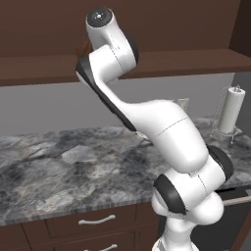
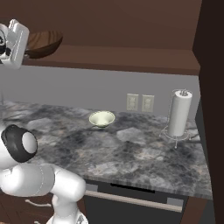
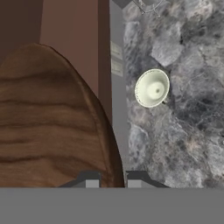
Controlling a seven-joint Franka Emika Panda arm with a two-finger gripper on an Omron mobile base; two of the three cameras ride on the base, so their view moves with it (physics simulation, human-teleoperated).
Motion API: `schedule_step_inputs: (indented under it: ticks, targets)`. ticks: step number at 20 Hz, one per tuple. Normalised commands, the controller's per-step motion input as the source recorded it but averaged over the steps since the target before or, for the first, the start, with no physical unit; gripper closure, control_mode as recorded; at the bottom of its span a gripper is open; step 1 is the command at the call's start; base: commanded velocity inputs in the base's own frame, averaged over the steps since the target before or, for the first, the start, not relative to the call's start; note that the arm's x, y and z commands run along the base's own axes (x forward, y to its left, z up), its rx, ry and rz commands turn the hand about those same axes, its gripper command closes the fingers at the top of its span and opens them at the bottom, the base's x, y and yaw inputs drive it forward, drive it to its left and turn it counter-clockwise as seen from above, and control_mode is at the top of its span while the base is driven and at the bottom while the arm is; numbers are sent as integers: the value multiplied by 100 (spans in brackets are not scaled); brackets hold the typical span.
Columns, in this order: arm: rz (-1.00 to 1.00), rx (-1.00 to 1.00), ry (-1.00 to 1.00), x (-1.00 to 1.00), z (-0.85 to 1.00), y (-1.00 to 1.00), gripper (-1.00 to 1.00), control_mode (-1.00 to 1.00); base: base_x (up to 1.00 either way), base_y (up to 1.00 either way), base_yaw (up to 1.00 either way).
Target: Pick up the bowls on the counter and stack them on top of one another in the open cabinet. Place the smaller bowl on top of the larger bowl.
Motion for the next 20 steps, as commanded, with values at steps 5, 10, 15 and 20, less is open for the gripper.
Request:
schedule_step_inputs:
  ticks: [5,10,15,20]
  targets:
    - [-2,-1,1,47,-7,14,100,-100,0,0,0]
    - [-2,0,2,49,-5,15,100,-100,0,0,0]
    - [-2,0,3,49,-6,14,100,-100,0,0,0]
    - [-2,0,3,47,-6,14,100,-100,0,0,0]
